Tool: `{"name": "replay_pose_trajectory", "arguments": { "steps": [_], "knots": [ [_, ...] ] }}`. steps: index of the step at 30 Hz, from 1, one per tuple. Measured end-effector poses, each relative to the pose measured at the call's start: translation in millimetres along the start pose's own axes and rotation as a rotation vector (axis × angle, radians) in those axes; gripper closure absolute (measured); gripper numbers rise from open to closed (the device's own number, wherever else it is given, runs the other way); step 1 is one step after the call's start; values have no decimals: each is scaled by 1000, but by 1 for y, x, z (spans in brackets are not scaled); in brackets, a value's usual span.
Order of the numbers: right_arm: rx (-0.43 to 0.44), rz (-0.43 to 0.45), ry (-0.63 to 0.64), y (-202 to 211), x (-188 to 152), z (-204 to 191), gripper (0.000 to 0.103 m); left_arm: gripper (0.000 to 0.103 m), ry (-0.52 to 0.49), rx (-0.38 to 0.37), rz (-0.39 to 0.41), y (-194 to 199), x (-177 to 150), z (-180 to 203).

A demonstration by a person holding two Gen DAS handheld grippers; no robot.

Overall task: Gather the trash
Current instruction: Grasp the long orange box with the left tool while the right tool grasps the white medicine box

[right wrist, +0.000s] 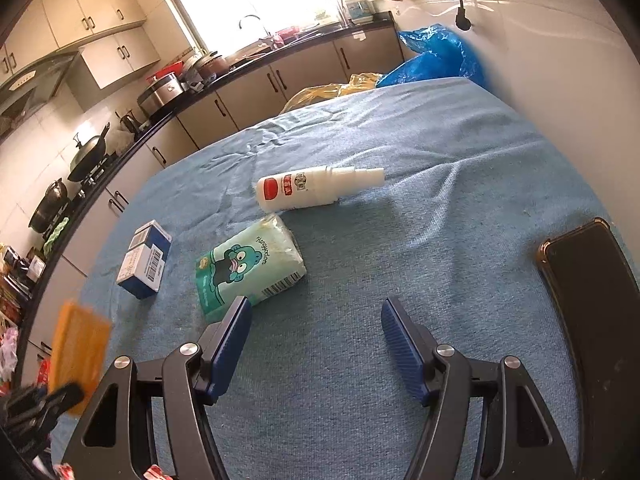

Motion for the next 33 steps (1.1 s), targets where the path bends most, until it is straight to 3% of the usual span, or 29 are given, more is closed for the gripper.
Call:
{"name": "replay_pose_trajectory", "arguments": {
  "steps": [5, 8, 14, 18, 20, 29, 31, 33],
  "knots": [
    [-5, 12, 10, 3, -1, -1, 31, 81, 82, 2, -16, 27, -32, -36],
    [-51, 34, 56, 10, 1, -9, 31, 81, 97, 50, 7, 39, -41, -57],
    [77, -10, 139, 16, 5, -82, 31, 80, 130, 83, 5, 39, -48, -84],
    [120, -72, 220, -6, 6, -137, 31, 79, 148, 64, 8, 32, -48, -87],
    [112, -90, 220, -25, 7, -156, 31, 72, 153, 50, 8, 28, -47, -86],
    [70, -202, 185, -93, 0, -191, 32, 67, 223, 24, 7, 16, -43, -99],
    [47, -207, 191, -98, -1, -191, 36, 67, 235, 12, 7, 16, -44, -99],
    [26, -215, 195, -101, -3, -189, 57, 67, 243, 6, 7, 15, -45, -99]
  ]
}}
Point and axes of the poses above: each gripper's, at about its wrist camera, not at the fingertips, and y roughly against the way its jaws point, z to its right, x to its top, the point moved 8 cm from there along -y, roughly the way its jaws point, and after that the axes turned 7 degrees about z, right-handed, at the moved point
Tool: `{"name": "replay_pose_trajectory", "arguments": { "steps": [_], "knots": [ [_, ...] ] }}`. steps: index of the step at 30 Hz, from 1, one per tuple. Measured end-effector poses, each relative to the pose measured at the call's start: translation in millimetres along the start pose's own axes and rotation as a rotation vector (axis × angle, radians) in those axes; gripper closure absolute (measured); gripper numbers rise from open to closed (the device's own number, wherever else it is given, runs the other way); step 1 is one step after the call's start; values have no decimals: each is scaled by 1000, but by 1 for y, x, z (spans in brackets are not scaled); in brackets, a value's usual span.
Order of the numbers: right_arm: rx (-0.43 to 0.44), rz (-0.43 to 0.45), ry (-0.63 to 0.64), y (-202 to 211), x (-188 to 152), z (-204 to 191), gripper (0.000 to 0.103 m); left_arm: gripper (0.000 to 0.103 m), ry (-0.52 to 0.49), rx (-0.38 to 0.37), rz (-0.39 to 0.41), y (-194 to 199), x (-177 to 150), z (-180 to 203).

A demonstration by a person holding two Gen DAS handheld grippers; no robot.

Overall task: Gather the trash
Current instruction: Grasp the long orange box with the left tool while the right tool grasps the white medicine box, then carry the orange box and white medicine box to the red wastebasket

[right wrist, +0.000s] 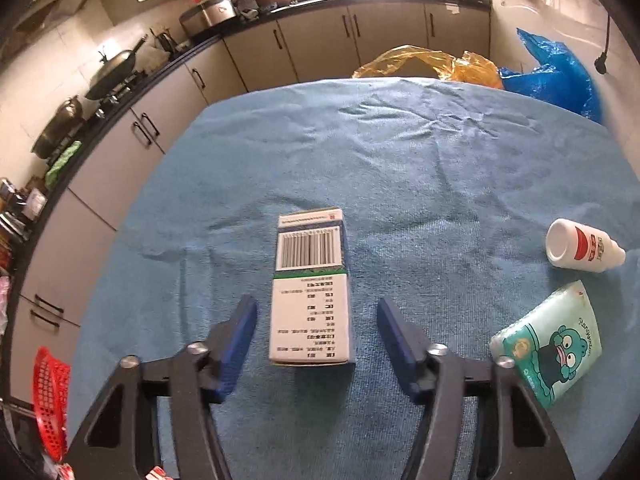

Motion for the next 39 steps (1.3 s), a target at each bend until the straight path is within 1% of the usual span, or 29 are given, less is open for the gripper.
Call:
{"name": "replay_pose_trajectory", "arguments": {
  "steps": [1, 2, 4, 6, 9, 12, 19, 23, 25, 28, 30, 35, 39],
  "knots": [
    [-5, -10, 4, -1, -2, 1, 63, 67, 3, -1, 0, 0, -1, 1],
    [-10, -14, 9, 0, -4, 1, 65, 67, 4, -3, 1, 1, -2, 0],
    [-21, -6, 20, 8, -8, 4, 65, 68, -1, -7, 6, 3, -3, 2],
    [-29, 4, 29, 18, -13, 6, 65, 81, -12, -2, 20, 8, -5, 4],
    [-43, 17, 43, 38, -24, 10, 65, 81, -24, 14, 38, 19, -7, 4],
    [-41, 11, 52, 59, -40, 17, 65, 81, -23, 25, 57, 32, -10, 2],
    [0, -16, 43, 104, -88, 26, 65, 81, -6, 38, 85, 64, -25, -6],
    [45, -33, 32, 123, -116, 23, 65, 81, 3, 54, 108, 84, -33, -12],
    [67, -40, 29, 132, -130, 18, 65, 81, 18, 55, 120, 94, -37, -16],
    [89, -38, 35, 142, -142, 7, 65, 81, 31, 76, 149, 110, -41, -23],
    [102, -29, 47, 150, -149, -3, 65, 81, 39, 100, 170, 120, -44, -29],
    [135, -22, 97, 162, -165, -29, 65, 81, 47, 195, 212, 136, -51, -46],
    [161, -16, 141, 168, -176, -51, 65, 81, 72, 217, 225, 146, -57, -57]
  ]
}}
Point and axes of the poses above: each gripper's, at about its wrist camera, not at the fingertips, and y roughly against the way its jaws point, z to its right, x to its top, the point moved 8 cm from there along -y, roughly the way its jaws point, and after that the axes turned 7 degrees about z, right-handed, at the moved point
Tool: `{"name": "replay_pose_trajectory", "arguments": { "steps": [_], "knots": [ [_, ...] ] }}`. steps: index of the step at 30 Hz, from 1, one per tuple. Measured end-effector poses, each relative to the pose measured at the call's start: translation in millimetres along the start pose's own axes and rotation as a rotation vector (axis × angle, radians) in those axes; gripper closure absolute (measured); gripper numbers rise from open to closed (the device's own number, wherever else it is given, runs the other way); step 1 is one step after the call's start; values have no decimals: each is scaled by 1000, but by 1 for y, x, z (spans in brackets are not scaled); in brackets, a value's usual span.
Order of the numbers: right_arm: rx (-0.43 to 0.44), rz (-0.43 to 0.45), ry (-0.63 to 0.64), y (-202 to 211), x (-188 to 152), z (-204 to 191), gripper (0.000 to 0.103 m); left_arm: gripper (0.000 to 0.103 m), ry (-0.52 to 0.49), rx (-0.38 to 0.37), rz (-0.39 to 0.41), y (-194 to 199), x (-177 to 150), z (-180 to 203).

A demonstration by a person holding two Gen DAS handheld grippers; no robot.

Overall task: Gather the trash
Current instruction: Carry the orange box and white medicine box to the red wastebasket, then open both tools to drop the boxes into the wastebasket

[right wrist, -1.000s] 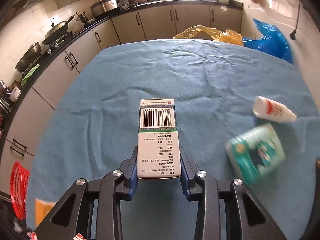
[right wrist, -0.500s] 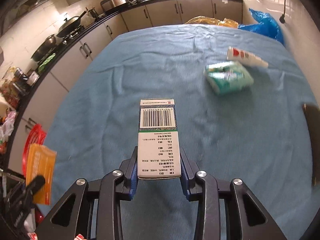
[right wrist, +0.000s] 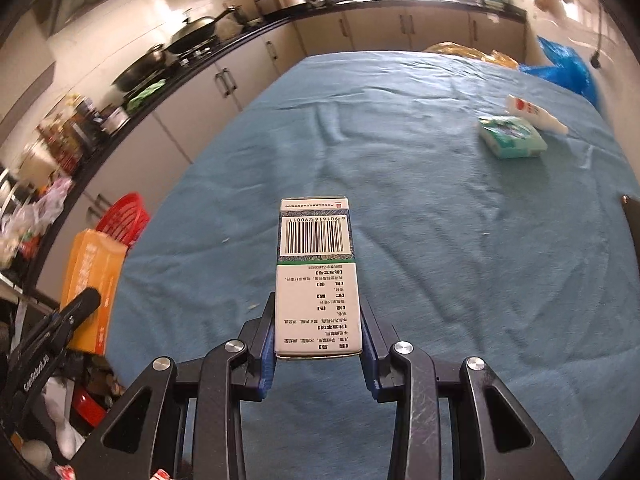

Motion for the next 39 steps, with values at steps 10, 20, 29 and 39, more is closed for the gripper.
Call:
{"name": "replay_pose_trajectory", "arguments": {
  "steps": [10, 20, 29, 39],
  "knots": [
    [61, 7, 105, 7, -18, -53, 65, 81, 32, 55, 48, 23, 1, -32],
    [110, -8, 133, -2, -22, -82, 65, 81, 127, 153, 98, 43, 11, -93],
    [169, -42, 198, -32, -8, -132, 65, 81, 196, 189, 76, 38, 8, -137],
    [300, -44, 273, -91, 28, -237, 65, 81, 209, 175, 57, -8, 49, -194]
  ]
}}
Point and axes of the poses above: each gripper's, at about its wrist camera, not at the fingertips, and y roughly against the way its jaws point, z to its right, x to its top, the point moved 8 cm from there along -y, roughly the way its jaws point, and after that the axes turned 7 degrees about z, right-handed, at the moved point
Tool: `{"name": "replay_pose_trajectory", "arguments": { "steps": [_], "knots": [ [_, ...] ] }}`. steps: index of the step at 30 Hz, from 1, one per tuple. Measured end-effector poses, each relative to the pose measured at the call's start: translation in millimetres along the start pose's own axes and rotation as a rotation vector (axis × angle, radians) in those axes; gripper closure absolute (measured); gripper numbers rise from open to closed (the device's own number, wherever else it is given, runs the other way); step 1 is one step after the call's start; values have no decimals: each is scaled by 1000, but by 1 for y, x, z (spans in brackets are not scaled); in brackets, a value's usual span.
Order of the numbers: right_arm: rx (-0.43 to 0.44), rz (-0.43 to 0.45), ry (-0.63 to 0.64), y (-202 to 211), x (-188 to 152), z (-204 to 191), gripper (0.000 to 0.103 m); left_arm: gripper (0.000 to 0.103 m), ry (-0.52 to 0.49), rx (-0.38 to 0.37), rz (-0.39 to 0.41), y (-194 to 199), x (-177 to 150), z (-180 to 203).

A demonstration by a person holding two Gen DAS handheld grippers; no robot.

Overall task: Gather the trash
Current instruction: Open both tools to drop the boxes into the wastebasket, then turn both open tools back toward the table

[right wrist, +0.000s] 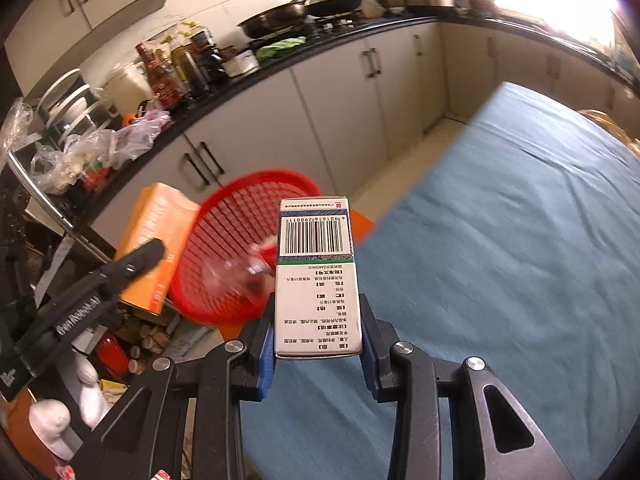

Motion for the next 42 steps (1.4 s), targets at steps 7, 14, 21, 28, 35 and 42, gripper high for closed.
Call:
{"name": "replay_pose_trajectory", "arguments": {
  "steps": [7, 14, 21, 28, 35, 42],
  "knots": [
    [57, -40, -11, -61, 18, -30, 64, 81, 15, -4, -23, -28, 12, -16],
    [86, -26, -22, -81, 23, -32, 49, 55, 37, -6, -11, -29, 16, -29],
    [69, -5, -20, -66, 19, -15, 47, 53, 77, 8, 0, -9, 3, -40],
    [64, 217, 74, -17, 18, 5, 35, 53, 165, 93, 6, 42, -27, -63],
    [137, 201, 24, -13, 9, 8, 34, 53, 193, 271, 92, 112, -35, -85],
    [45, 265, 84, -7, 7, 13, 34, 44, 164, 375, 186, 177, -34, -76]
  ]
}}
Point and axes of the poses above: each gripper's, at about its wrist camera, not at the fingertips, and y roughly against the way its jaws point, z to its right, x to its top, the point moved 8 cm from there along -y, roughly the way its jaws point, and after that the axes turned 7 degrees about z, right-handed, at the moved point
